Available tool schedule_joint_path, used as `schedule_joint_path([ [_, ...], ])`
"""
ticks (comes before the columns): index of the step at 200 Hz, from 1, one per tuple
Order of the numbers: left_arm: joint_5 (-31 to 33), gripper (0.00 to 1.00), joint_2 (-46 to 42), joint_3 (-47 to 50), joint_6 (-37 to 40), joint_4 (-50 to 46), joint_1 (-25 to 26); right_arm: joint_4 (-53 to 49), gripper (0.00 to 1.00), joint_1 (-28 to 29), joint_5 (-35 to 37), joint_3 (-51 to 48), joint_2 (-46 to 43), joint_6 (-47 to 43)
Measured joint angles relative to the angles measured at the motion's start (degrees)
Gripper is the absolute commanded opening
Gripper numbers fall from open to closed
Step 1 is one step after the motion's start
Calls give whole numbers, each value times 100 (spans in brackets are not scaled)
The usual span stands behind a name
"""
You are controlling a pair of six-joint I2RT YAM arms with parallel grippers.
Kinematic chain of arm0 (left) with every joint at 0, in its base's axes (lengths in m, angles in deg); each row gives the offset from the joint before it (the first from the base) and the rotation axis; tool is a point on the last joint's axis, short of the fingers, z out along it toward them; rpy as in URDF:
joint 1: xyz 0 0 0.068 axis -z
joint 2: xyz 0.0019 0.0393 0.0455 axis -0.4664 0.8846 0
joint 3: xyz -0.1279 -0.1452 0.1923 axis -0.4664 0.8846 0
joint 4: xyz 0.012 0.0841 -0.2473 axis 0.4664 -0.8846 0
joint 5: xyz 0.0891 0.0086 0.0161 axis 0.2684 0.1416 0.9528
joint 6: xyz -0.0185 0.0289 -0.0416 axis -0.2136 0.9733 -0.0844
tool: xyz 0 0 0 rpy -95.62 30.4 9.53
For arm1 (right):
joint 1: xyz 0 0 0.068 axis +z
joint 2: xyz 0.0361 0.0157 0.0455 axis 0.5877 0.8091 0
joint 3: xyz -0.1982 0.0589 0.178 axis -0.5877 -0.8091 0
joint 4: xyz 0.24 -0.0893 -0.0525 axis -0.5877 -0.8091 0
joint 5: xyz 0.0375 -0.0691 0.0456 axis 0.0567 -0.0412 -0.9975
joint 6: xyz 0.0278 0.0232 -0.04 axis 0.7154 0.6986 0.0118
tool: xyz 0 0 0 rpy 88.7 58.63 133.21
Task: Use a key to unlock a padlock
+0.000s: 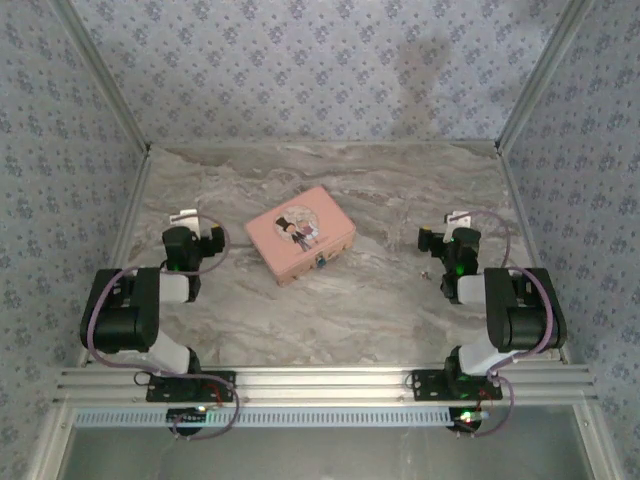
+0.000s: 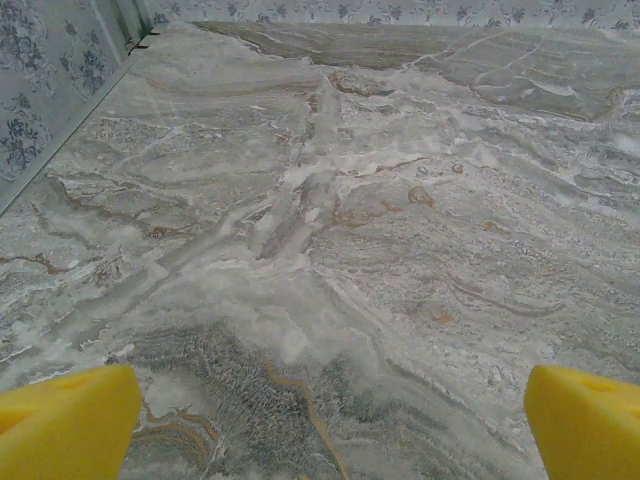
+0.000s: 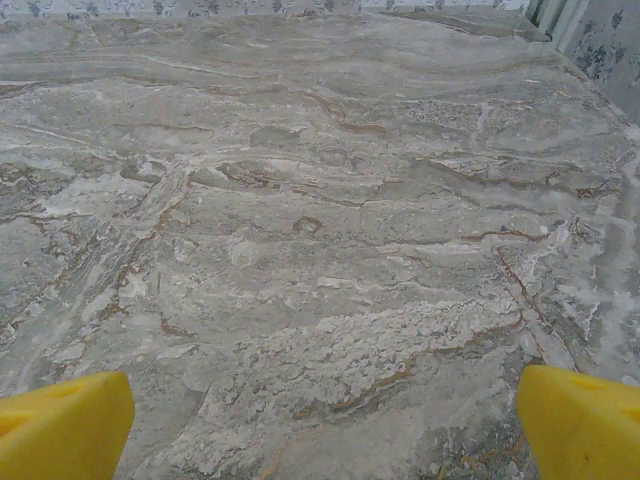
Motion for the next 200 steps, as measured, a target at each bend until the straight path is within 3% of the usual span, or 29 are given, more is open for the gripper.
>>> schedule_joint_path([
  [156,-81,98,0,0,-2,-2,-2,-20,100,0,-4,4,-7,0],
  [174,-66,98,-72,-17,-2,-179,0,-621,100,17,-4,186,-223,-37],
  [200,74,98,-717,-332,-37,-1259,7,-1550,100,92,-13,647,-997,-57],
])
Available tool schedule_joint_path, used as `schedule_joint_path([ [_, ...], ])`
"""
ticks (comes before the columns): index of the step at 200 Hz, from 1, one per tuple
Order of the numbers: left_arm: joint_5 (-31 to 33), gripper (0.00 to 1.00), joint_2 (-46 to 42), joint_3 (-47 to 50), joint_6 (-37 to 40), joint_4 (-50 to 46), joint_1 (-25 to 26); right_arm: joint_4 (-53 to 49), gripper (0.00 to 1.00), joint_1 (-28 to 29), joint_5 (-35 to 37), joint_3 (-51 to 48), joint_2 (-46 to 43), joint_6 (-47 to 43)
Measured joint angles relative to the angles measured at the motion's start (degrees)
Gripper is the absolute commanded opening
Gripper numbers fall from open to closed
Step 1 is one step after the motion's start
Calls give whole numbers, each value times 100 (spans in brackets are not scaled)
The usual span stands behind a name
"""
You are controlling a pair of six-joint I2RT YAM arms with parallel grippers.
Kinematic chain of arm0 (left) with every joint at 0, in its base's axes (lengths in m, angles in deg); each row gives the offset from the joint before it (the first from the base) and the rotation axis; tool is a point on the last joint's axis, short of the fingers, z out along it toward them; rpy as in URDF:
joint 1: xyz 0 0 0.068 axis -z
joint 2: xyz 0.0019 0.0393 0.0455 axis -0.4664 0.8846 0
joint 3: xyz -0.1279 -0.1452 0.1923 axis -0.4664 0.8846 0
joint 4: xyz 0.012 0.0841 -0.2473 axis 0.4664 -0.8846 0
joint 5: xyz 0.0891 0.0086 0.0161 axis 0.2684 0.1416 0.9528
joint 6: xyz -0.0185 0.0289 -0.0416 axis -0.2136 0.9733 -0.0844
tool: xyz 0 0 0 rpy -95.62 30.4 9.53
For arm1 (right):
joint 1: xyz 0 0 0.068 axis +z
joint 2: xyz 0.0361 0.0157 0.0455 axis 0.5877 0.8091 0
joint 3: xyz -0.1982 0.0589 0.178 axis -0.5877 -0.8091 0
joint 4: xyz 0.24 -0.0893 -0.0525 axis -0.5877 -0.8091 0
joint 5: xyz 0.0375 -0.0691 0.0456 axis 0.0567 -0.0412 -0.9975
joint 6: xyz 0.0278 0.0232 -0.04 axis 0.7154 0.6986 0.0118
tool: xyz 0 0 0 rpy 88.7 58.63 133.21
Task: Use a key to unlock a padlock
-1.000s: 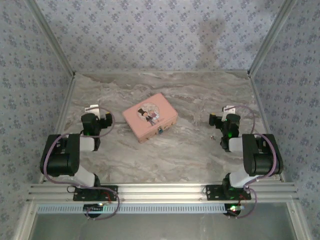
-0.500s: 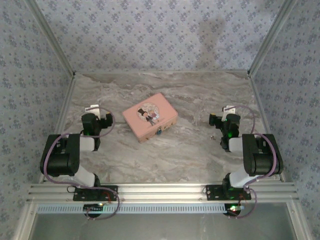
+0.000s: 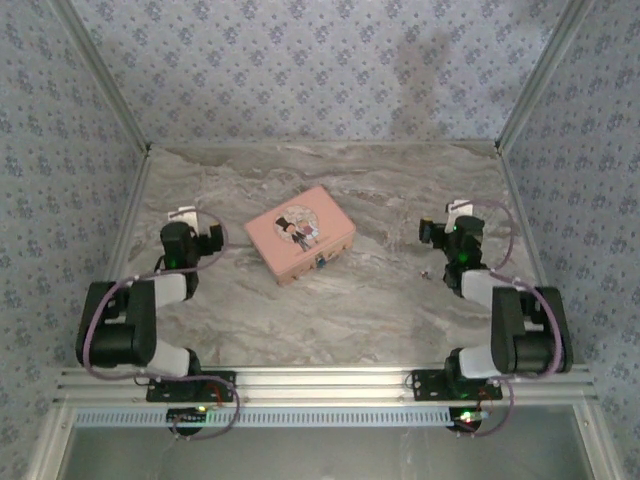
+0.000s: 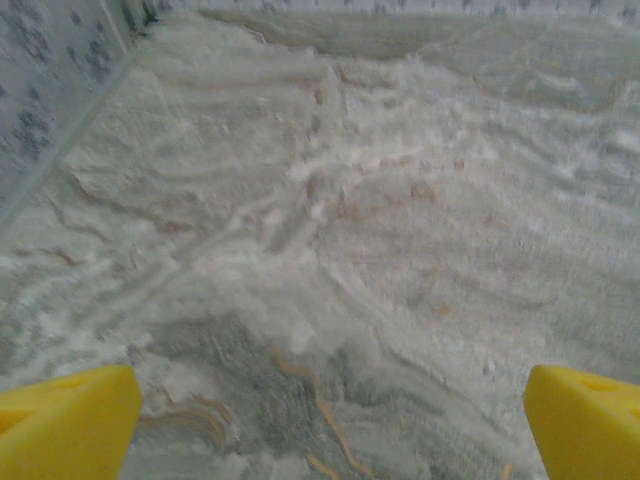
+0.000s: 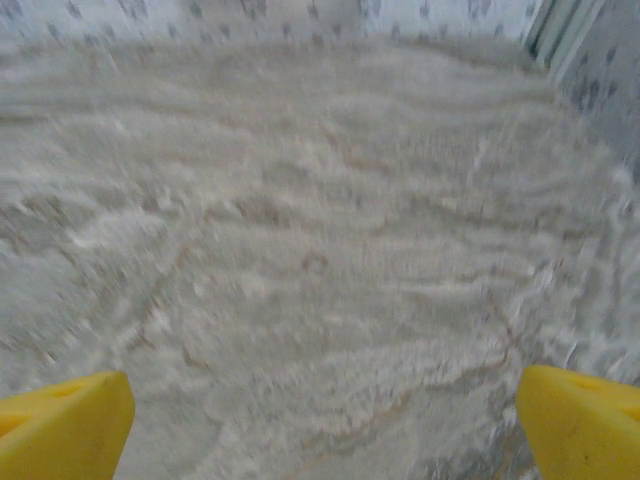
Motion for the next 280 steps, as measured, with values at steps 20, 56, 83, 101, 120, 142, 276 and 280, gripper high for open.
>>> schedule_joint_path([
  [20,15,98,-616,-461,-404,-828,-2,-610,100,17,-120,385,-610,411],
  [56,-723,93,-1088,-938,-1639,-1456,37,-1781,92,-216,-981,1353,-737,1908],
  [83,-1113,92,-1088,-848,-2350,-1746,581,-2236,89,-55,-1770,1602,-317,2376],
  [101,-1204,92,-1051,-730,-2691,-1814,1290,-2723,87,317,-2151,2013,214,2474],
  [120,-1196,92,-898,-647,-2986,-1784,1926,-2981,85,774,-2398,2363,680,2503],
  [142,-1115,92,-588,-634,-3211,-1681,2225,-3174,83,1248,-2583,2634,1080,2529],
  [276,-1187,92,1360,-2516,-3335,-1679,2811,-3604,74,1777,-2933,2435,1141,2533],
  [280,-1202,92,1381,-2542,-3335,-1676,2820,-3617,74,1777,-2938,2358,1067,2535],
])
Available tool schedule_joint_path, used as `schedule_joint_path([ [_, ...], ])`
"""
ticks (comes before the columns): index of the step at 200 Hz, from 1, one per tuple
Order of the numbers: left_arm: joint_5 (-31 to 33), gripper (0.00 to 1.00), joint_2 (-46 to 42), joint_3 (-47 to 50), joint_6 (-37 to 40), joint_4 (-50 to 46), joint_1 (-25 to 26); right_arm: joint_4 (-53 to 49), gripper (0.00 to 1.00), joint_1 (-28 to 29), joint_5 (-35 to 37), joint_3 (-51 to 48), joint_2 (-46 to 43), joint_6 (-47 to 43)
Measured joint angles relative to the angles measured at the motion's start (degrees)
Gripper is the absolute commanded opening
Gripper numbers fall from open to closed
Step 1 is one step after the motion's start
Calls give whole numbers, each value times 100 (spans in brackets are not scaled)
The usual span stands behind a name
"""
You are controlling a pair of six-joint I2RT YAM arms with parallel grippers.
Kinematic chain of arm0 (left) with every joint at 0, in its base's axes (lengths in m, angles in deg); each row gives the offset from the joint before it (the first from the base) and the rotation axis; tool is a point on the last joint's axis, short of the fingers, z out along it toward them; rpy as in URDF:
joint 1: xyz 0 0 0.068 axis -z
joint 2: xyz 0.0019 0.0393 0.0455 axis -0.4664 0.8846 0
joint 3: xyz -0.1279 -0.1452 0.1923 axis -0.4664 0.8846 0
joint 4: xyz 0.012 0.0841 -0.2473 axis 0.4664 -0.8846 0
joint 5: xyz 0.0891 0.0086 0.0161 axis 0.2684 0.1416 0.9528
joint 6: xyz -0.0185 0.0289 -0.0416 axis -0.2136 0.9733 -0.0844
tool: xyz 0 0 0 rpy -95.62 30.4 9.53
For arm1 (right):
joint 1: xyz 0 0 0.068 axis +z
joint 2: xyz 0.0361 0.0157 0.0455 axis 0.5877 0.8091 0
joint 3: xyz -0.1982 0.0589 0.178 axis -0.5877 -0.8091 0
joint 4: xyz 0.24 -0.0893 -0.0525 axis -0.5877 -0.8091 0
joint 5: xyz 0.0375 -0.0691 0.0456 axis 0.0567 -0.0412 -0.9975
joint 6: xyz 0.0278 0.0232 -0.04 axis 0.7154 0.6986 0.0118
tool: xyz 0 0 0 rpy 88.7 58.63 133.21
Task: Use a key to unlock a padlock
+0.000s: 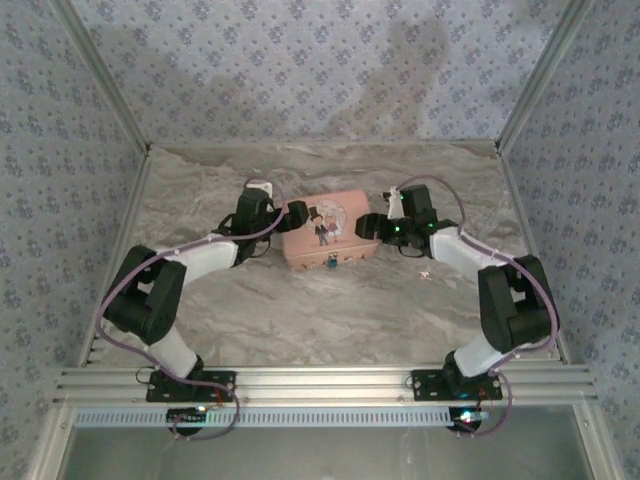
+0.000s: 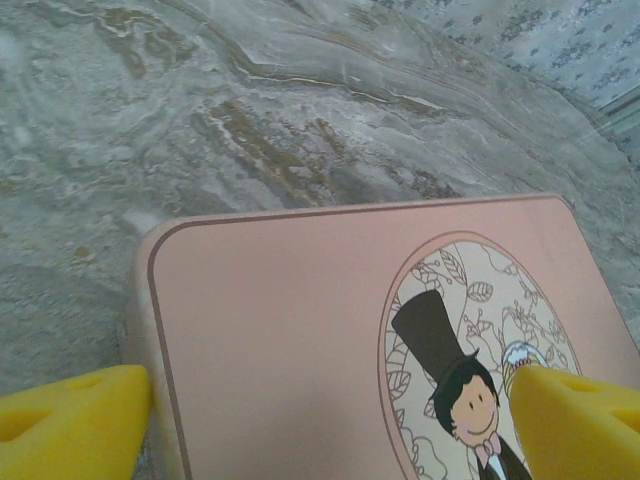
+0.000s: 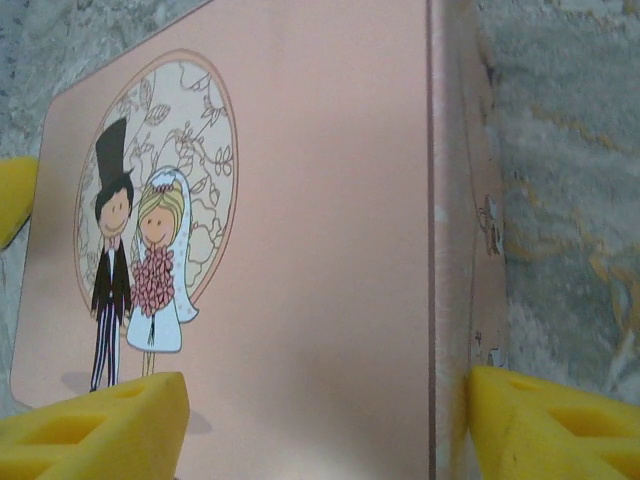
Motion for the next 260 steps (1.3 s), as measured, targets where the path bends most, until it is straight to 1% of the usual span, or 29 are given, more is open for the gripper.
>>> schedule_joint_path([
  [33,-68,92,48,-55,0,0,63,-63,76,57,22,-413,-439,46],
  [71,44,97,-31,94,2,44,63,-208,77,79,111,-444,-560,37],
  [95,249,98,-319,310,31,-118,26,-507,78,57,400,-444,-638,11],
  [115,439,98,-763,470,116,-396,-4,-918,78,-59,774,-444,-968,-50],
  [137,520,96,-1355,516,243,-925,-31,-1445,75,-260,1217,-374,-1436,-66],
  [145,511,93,-1558,516,278,-1117,-31,-1652,72,-350,1333,-310,-1565,-50],
  [166,365,90,-2070,575,345,-1541,-22,-2181,62,-601,1574,-179,-1829,-4],
  [179,293,88,-2393,660,361,-1790,24,-2527,58,-730,1690,-142,-1939,24],
  [192,256,86,-2680,706,356,-2076,168,-2872,54,-804,1794,-127,-1998,39],
  [203,238,84,-2885,708,348,-2288,365,-3134,47,-846,1893,-127,-2011,42],
  [217,275,84,-3088,713,334,-2498,710,-3427,40,-901,1974,-129,-2009,87],
  [234,289,83,-3224,778,221,-2594,1134,-3600,35,-1005,2017,-155,-2009,118],
  [260,457,83,-3209,975,-55,-2612,1816,-3617,33,-1147,2020,-339,-1956,184],
])
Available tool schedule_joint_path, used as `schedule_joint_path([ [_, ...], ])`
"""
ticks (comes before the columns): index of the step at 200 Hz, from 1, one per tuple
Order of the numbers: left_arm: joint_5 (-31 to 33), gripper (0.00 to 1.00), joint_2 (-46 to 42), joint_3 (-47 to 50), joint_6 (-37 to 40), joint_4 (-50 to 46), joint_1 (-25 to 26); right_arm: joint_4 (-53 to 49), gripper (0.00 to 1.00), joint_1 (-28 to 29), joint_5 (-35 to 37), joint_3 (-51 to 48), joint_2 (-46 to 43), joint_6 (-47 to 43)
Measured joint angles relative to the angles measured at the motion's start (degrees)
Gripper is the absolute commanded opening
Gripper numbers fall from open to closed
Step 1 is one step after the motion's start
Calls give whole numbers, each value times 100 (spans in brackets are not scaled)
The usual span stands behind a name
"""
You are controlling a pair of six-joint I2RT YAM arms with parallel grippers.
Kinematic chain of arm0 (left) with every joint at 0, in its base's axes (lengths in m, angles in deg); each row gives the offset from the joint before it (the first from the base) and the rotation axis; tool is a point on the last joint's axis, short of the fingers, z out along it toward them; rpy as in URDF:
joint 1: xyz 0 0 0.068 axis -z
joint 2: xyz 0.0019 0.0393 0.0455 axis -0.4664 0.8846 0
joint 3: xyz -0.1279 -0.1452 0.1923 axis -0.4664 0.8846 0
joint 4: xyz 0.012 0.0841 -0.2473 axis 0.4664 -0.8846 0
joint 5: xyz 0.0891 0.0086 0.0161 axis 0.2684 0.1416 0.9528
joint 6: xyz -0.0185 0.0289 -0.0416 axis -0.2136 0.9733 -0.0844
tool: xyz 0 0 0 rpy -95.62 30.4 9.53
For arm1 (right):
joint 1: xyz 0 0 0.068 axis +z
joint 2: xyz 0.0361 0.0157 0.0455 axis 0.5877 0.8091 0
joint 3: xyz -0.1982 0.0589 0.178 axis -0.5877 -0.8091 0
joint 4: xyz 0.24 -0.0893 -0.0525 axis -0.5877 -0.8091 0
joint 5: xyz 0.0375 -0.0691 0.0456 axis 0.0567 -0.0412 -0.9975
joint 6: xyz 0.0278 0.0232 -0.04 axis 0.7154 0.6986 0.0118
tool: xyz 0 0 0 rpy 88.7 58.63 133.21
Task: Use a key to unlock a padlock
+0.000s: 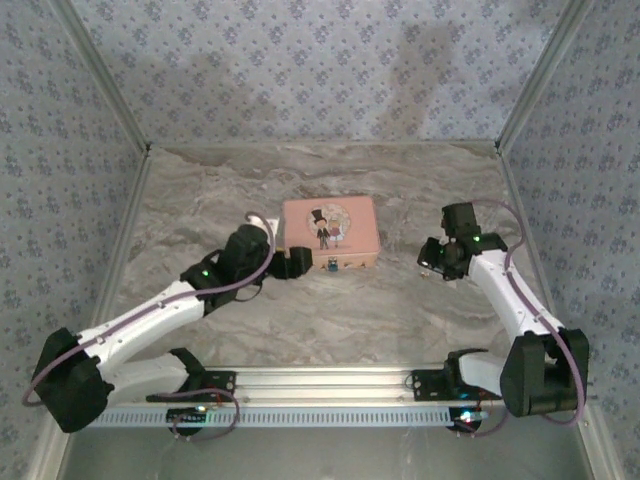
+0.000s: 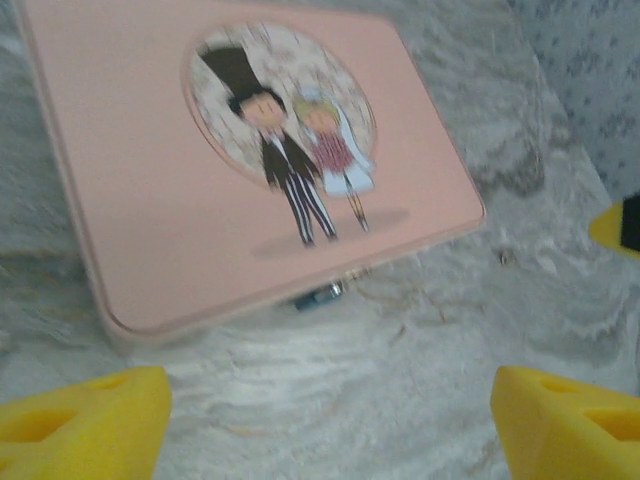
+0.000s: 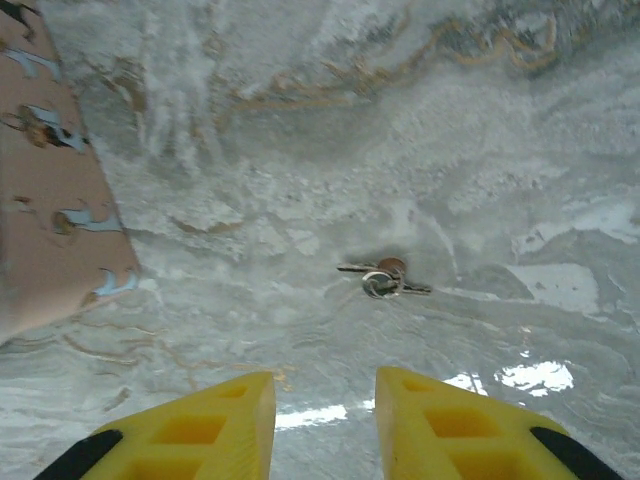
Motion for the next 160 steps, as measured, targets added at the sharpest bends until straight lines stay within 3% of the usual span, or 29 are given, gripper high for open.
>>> schedule_joint_path([
  [23,155,82,214,17,-146,4,507,44,27,-48,-4,-162,225,42],
  [83,494,82,949,-367,-160,-92,1263,417,29,-76,-7,-295,850,155],
  [160,603,82,1180,-474,-188,-90,1471,706,30,-144,42,-310,1309,269],
])
